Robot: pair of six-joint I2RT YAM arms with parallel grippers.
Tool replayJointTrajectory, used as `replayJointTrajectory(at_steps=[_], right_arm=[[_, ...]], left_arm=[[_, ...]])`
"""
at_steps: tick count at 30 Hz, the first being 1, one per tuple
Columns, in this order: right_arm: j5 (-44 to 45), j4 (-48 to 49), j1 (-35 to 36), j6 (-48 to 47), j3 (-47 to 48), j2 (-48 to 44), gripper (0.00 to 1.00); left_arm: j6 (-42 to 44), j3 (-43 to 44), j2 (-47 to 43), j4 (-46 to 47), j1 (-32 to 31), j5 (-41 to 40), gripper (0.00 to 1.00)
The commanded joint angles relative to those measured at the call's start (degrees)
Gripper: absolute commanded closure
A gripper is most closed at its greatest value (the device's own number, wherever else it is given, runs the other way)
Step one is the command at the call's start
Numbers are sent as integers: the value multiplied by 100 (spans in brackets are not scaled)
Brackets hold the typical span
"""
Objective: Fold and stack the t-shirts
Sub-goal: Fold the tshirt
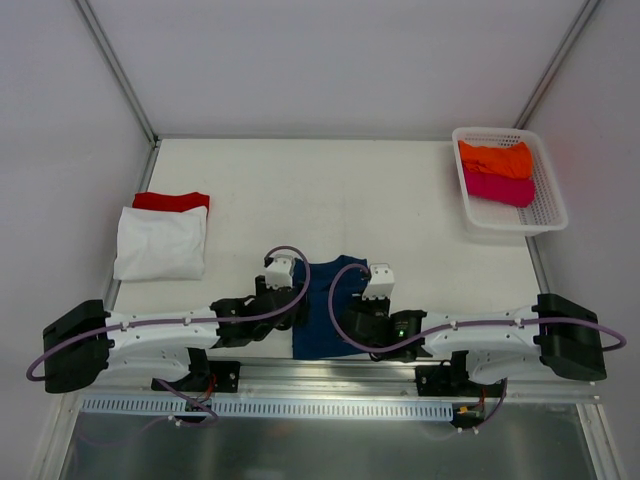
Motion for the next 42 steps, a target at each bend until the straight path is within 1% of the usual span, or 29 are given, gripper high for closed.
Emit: replayJointTrajectory(at_steps=[1, 4, 6, 8, 9, 11, 14, 18, 19, 21, 24, 25, 26, 27, 32, 37, 42], right_arm=[[77, -78, -33, -43, 160, 65, 99], [68, -78, -42, -34, 152, 91, 99], [68, -78, -50, -26, 143, 100, 100], [42, -78, -68, -8, 134, 118, 100], [33, -78, -68, -8, 134, 144, 100], [15, -43, -59, -16, 134, 153, 100], [-20, 10, -77, -43, 143, 171, 100], [-37, 18, -86, -34, 117, 171, 100], [-38, 18, -77, -34, 108, 162, 100], [-46, 36, -77, -17, 99, 162, 100], [-55, 62, -77, -17, 99, 171, 100], [-38, 71, -77, -43, 99, 179, 100], [-29, 71, -86, -26, 99, 188, 100], [-11, 80, -77, -17, 99, 206, 100], [85, 150, -86, -78, 99, 162, 100], [208, 159, -103, -289, 196, 39, 99], [217, 150, -252, -526, 318, 21, 99]], left_arm=[[-450, 50, 45, -263, 51, -3, 30], [-442, -3, 97, -193, 51, -55, 31], [-424, -12, 89, -175, 60, -38, 39], [-432, -47, 19, -62, 51, 6, 51], [-406, -82, 1, -9, 51, 15, 59], [-371, -100, 27, 62, 60, 32, 61], [-283, -91, 193, 325, 69, 111, 60], [-292, -135, 326, 484, 69, 181, 71], [-292, -144, 326, 528, 69, 190, 75], [-239, -179, 300, 633, 77, 208, 77], [-169, -162, 335, 633, 86, 226, 81], [-143, -162, 335, 660, 86, 226, 84], [-90, -162, 326, 669, 86, 217, 92], [-64, -144, 291, 669, 95, 208, 95], [112, -83, 98, 616, 86, 103, 97], [297, 181, -201, 344, 86, -47, 98], [569, 453, -289, 168, 104, -205, 98]])
